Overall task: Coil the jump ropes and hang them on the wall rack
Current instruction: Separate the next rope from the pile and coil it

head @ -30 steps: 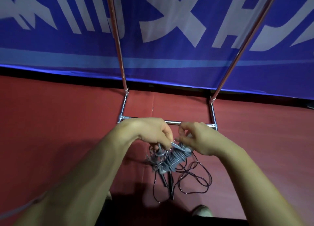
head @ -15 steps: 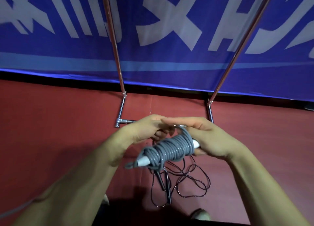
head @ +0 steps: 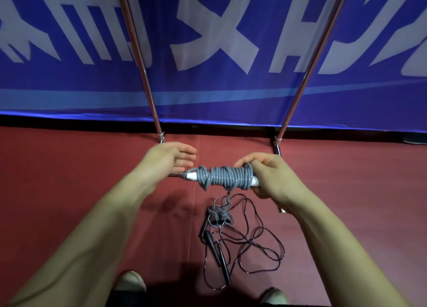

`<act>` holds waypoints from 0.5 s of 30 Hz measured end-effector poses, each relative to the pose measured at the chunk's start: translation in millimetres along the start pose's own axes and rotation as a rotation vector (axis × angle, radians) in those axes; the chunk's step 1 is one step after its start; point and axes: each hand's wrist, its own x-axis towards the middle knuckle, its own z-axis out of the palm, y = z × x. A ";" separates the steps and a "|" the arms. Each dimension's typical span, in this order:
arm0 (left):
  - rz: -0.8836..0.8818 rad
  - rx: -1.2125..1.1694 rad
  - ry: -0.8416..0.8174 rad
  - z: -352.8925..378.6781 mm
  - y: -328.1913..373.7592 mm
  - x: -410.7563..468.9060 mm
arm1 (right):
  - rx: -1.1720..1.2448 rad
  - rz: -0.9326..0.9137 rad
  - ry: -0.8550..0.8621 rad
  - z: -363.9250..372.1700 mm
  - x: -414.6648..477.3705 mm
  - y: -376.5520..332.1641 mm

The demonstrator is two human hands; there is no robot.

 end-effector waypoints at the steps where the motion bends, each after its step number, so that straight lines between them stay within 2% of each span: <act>1: 0.002 -0.030 0.012 -5.0 9.4 -5.4 | -0.062 -0.009 -0.007 0.0 -0.3 1.9; 3: 0.106 0.168 -0.081 -3.0 24.0 -15.7 | -0.177 -0.040 -0.030 3.7 0.1 6.0; 5: 0.201 0.596 -0.289 12.6 25.8 -23.9 | -0.279 -0.085 -0.041 9.8 0.1 6.5; 7: 0.188 0.883 -0.435 29.5 22.6 -30.1 | -0.372 -0.131 -0.039 15.3 1.2 8.5; 9: 0.112 0.911 -0.444 39.4 15.9 -29.7 | -0.390 -0.133 -0.051 18.5 2.2 13.2; 12: -0.012 0.804 -0.509 41.1 10.2 -30.7 | -0.377 -0.121 -0.045 19.2 2.1 21.0; 15: 0.006 0.806 -0.513 36.6 6.4 -31.4 | -0.287 -0.061 -0.058 21.6 -0.1 18.3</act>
